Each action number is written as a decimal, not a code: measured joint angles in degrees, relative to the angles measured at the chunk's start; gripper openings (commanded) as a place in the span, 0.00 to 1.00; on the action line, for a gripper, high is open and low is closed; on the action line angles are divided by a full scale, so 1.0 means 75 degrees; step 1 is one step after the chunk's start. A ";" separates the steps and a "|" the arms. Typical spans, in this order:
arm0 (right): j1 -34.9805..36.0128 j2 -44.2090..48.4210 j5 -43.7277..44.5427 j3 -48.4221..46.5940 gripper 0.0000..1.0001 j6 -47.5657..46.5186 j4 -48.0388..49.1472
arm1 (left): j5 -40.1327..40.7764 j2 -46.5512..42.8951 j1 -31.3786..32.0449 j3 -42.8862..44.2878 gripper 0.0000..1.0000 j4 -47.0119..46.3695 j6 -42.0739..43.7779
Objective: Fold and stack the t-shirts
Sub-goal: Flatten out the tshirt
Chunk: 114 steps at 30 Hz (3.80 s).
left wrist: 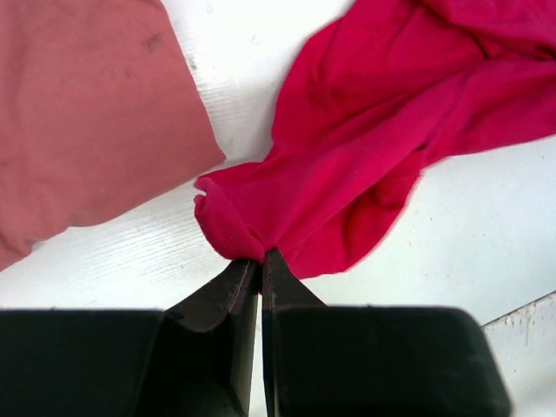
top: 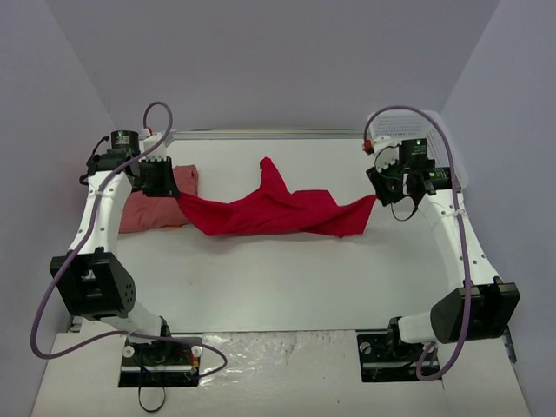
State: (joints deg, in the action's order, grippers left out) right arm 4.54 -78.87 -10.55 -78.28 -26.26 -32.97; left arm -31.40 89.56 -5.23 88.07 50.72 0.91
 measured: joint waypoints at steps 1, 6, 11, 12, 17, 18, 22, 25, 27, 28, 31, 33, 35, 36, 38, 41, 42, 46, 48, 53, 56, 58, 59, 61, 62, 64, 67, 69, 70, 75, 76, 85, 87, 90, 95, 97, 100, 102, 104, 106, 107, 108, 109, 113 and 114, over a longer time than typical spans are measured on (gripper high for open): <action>0.0055 0.0020 -0.0090 0.0154 0.40 -0.0128 -0.0210 | 0.0012 -0.0050 0.0041 -0.0099 0.02 -0.0026 0.0026; 0.0513 0.0026 -0.0475 0.0650 0.72 -0.0702 -0.1212 | 0.0114 -0.0114 0.0326 -0.0382 0.02 -0.0093 0.0117; 0.0606 0.0029 -0.0545 0.0583 0.70 -0.0755 -0.1335 | 0.0163 -0.0114 0.0530 -0.0463 0.02 -0.0192 0.0178; 0.0600 0.0017 -0.0493 0.0530 0.68 -0.0702 -0.1282 | 0.0169 -0.0114 0.0548 -0.0481 0.02 -0.0207 0.0189; 0.0653 -0.0685 -0.0431 0.0108 0.59 -0.0490 -0.0973 | 0.0233 -0.0117 0.0632 -0.0653 0.03 -0.0297 0.0224; 0.0685 -0.0941 -0.0423 0.0076 0.59 -0.0460 -0.0886 | 0.0259 -0.0117 0.0664 -0.0714 0.02 -0.0315 0.0230; 0.0863 -0.2189 -0.0353 0.0085 0.56 -0.0321 -0.0574 | 0.0385 -0.0117 0.0857 -0.0842 0.02 -0.0341 0.0259; 0.0918 -0.2949 -0.0321 0.0102 0.54 -0.0271 -0.0399 | 0.0443 -0.0117 0.0921 -0.0848 0.02 -0.0356 0.0280; 0.0927 -0.3316 -0.0326 0.0102 0.53 -0.0236 -0.0309 | 0.0478 -0.0117 0.0918 -0.0848 0.02 -0.0373 0.0286; 0.0953 -0.3439 -0.0341 0.0099 0.53 -0.0216 -0.0280 | 0.0498 -0.0117 0.0918 -0.0848 0.02 -0.0382 0.0286; 0.1037 -0.3666 -0.0420 0.0067 0.53 -0.0149 -0.0233 | 0.0562 -0.0117 0.0912 -0.0854 0.02 -0.0417 0.0289; 0.1186 -0.3695 -0.0472 0.0015 0.53 -0.0125 -0.0224 | 0.0597 -0.0117 0.0912 -0.0880 0.02 -0.0434 0.0291; 0.1393 -0.3698 -0.0560 -0.0119 0.54 -0.0111 -0.0230 | 0.0603 -0.0117 0.0912 -0.0921 0.02 -0.0455 0.0294; 0.1472 -0.3701 -0.0627 -0.0195 0.54 -0.0105 -0.0221 | 0.0603 -0.0117 0.0912 -0.0941 0.02 -0.0455 0.0294; 0.1655 -0.3722 -0.0720 -0.0423 0.54 -0.0105 -0.0204 | 0.0606 -0.0117 0.0912 -0.0968 0.02 -0.0455 0.0300; 0.1877 -0.3812 -0.0906 -0.0749 0.54 -0.0108 -0.0195 | 0.0606 -0.0117 0.0912 -0.0968 0.02 -0.0460 0.0326; 0.1947 -0.3882 -0.0956 -0.0874 0.54 -0.0108 -0.0189 | 0.0609 -0.0117 0.0912 -0.0968 0.02 -0.0460 0.0338; 0.2261 -0.4229 -0.1090 -0.1343 0.54 -0.0149 -0.0169 | 0.0624 -0.0117 0.0912 -0.0968 0.02 -0.0463 0.0358; 0.2541 -0.4427 -0.1131 -0.1638 0.54 -0.0198 -0.0204 | 0.0635 -0.0114 0.0912 -0.0968 0.02 -0.0460 0.0382; 0.3337 -0.5007 -0.1116 -0.2588 0.54 -0.0329 -0.0192 | 0.0699 -0.0099 0.0912 -0.0968 0.02 -0.0463 0.0411; 0.3736 -0.5342 -0.1125 -0.2990 0.54 -0.0370 -0.0184 | 0.0772 -0.0082 0.0912 -0.0968 0.02 -0.0463 0.0428; 0.3952 -0.5546 -0.1134 -0.3144 0.52 -0.0405 -0.0195 | 0.0799 -0.0055 0.0912 -0.0968 0.02 -0.0460 0.0431; 0.4016 -0.5642 -0.1131 -0.3206 0.51 -0.0431 -0.0195 | 0.0801 -0.0038 0.0912 -0.0968 0.02 -0.0458 0.0431; 0.4097 -0.5878 -0.1125 -0.3296 0.46 -0.0481 -0.0195 | 0.0807 0.0000 0.0912 -0.0968 0.02 -0.0458 0.0434; 0.4106 -0.5983 -0.1122 -0.3311 0.44 -0.0498 -0.0195 | 0.0813 0.0023 0.0912 -0.0968 0.02 -0.0460 0.0434; 0.4100 -0.6181 -0.1119 -0.3311 0.43 -0.0507 -0.0210 | 0.0816 0.0058 0.0912 -0.0968 0.02 -0.0458 0.0437; 0.4095 -0.6379 -0.1116 -0.3308 0.42 -0.0519 -0.0213 | 0.0828 0.0117 0.0912 -0.0968 0.02 -0.0460 0.0452; 0.4095 -0.6441 -0.1116 -0.3308 0.35 -0.0527 -0.0210 | 0.0825 0.0152 0.0912 -0.0968 0.02 -0.0460 0.0455; 0.4095 -0.6446 -0.1116 -0.3308 0.26 -0.0536 -0.0213 | 0.0825 0.0178 0.0912 -0.0968 0.02 -0.0458 0.0455; 0.4095 -0.6449 -0.1087 -0.3308 0.17 -0.0533 -0.0207 | 0.0825 0.0254 0.0912 -0.0968 0.02 -0.0458 0.0458; 0.4095 -0.6449 -0.1064 -0.3308 0.15 -0.0533 -0.0207 | 0.0825 0.0254 0.0912 -0.0968 0.02 -0.0458 0.0458; 0.4095 -0.6000 -0.0667 -0.2955 0.00 -0.0425 -0.0224 | 0.0825 0.0254 0.0912 -0.0962 0.02 -0.0353 0.0533; 0.4095 -0.5569 -0.0595 -0.2684 0.00 -0.0425 -0.0318 | 0.0810 0.0254 0.0912 -0.0930 0.02 -0.0207 0.0647; 0.4095 -0.4762 -0.0481 -0.2247 0.00 -0.0423 -0.0466 | 0.0758 0.0254 0.0912 -0.0833 0.02 0.0128 0.0895; 0.4004 -0.3351 -0.0312 -0.1451 0.00 -0.0411 -0.0632 | 0.0507 0.0189 0.0930 -0.0772 0.02 0.0737 0.1553; 0.3850 -0.2975 -0.0312 -0.1259 0.00 -0.0385 -0.0670 | 0.0321 0.0061 0.0956 -0.0775 0.02 0.1008 0.1848; 0.3418 -0.2833 -0.0323 -0.1201 0.00 -0.0358 -0.0679 | -0.0023 -0.0321 0.1102 -0.0775 0.02 0.1411 0.2311; 0.3101 -0.2894 -0.0332 -0.1195 0.00 -0.0353 -0.0670 | -0.0294 -0.0621 0.1262 -0.0775 0.02 0.1682 0.2649; 0.2868 -0.2996 -0.0358 -0.1198 0.00 -0.0338 -0.0659 | -0.0597 -0.0874 0.1451 -0.0775 0.02 0.2014 0.3031; 0.2661 -0.3165 -0.0396 -0.1230 0.00 -0.0332 -0.0656 | -0.0901 -0.1032 0.1652 -0.0781 0.02 0.2302 0.3351; 0.2591 -0.3261 -0.0411 -0.1268 0.00 -0.0329 -0.0664 | -0.1020 -0.1070 0.1757 -0.0799 0.02 0.2404 0.3500; 0.2535 -0.3389 -0.0437 -0.1338 0.00 -0.0326 -0.0667 | -0.1110 -0.1087 0.1877 -0.0831 0.02 0.2518 0.3654; 0.2498 -0.3503 -0.0440 -0.1408 0.00 -0.0315 -0.0662 | -0.1172 -0.1084 0.1999 -0.0863 0.02 0.2620 0.3777; 0.2451 -0.3891 -0.0449 -0.1644 0.00 -0.0303 -0.0653 | -0.1218 -0.0956 0.2684 -0.1204 0.02 0.2821 0.4138; 0.2451 -0.3946 -0.0446 -0.1696 0.00 -0.0300 -0.0667 | -0.1207 -0.0898 0.2882 -0.1306 0.02 0.2836 0.4194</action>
State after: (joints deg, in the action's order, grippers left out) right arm 22.92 -108.47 -13.89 -91.00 -28.51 -37.98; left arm -40.45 82.83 16.38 78.28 71.99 32.36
